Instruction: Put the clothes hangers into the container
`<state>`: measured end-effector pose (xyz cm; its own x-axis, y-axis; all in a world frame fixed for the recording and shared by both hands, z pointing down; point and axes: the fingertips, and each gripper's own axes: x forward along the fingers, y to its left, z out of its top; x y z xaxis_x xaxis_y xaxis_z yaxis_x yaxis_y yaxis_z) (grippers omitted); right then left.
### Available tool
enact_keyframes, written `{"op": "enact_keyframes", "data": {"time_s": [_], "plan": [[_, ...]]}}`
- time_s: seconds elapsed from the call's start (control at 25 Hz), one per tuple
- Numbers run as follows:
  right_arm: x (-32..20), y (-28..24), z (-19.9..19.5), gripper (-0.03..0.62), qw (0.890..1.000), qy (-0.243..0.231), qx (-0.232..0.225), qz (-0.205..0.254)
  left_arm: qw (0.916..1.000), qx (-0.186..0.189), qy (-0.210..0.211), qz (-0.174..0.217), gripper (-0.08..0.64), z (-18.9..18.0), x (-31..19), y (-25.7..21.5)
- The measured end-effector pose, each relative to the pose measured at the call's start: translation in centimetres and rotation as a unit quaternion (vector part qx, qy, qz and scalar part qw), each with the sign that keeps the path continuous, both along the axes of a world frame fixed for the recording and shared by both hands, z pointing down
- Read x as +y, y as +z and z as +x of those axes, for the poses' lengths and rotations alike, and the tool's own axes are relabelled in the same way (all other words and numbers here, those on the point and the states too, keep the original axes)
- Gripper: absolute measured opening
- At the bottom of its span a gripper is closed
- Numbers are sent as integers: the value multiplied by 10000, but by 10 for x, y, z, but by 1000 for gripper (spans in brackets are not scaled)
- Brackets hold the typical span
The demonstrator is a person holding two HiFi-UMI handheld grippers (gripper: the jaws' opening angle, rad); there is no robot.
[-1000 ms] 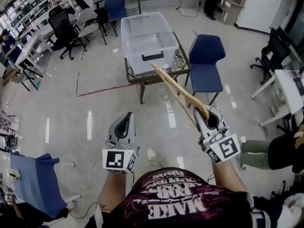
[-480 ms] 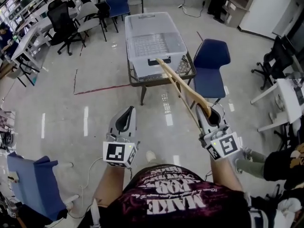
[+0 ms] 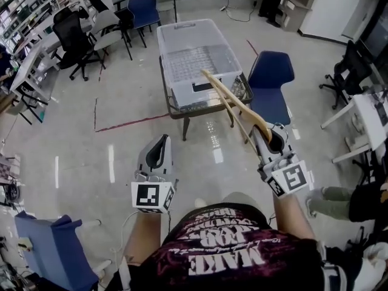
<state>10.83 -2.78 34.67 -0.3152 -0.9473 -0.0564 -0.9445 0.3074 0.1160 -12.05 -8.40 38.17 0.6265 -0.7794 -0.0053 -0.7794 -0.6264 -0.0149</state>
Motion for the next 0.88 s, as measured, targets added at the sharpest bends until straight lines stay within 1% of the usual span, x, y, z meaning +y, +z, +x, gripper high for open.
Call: {"op": "enact_keyframes", "data": {"time_s": [0.2,0.36,0.56,0.88], "plan": [[-15,-1,6,60,10000,70,27,-25,9999,39,10,-150,6,0,-16,11],[-32,1,11,60,10000,34,1,-32,9998,-7,0,-212,6,4,-29,15],[-67,10,13,60,9999,-86,-34,-129,9995,-28,-61,-309,6,6,-59,20],[-129,11,28,60,9994,-307,-65,-174,9991,-174,-114,-377,6,28,-111,23]]}}
